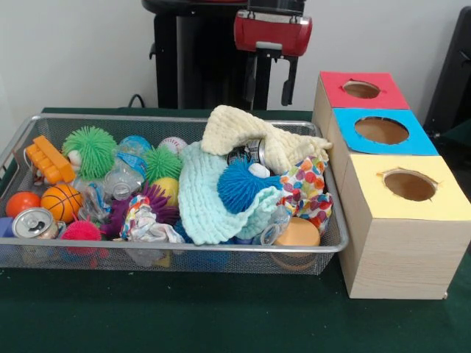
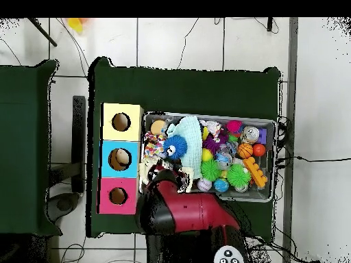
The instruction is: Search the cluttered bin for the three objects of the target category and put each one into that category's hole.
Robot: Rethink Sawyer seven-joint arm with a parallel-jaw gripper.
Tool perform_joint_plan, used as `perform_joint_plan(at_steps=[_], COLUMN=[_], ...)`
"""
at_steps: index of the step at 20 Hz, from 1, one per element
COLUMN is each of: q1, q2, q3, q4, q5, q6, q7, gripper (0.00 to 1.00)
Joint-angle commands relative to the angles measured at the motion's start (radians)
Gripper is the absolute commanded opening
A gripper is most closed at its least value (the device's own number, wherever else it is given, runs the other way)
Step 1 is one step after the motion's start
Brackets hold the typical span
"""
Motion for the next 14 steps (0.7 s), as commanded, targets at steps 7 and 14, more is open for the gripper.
perform_joint_plan(at_steps=[7, 14], q1=[-0.116, -0.17], q2=[0.003, -0.002], q3=[0.037, 0.063], q4=[0.007, -0.011], q5=[-0.108, -0.149], q6=[-0.016, 0.002], q7=[0.008, -0.018], gripper=[1.0, 1.0])
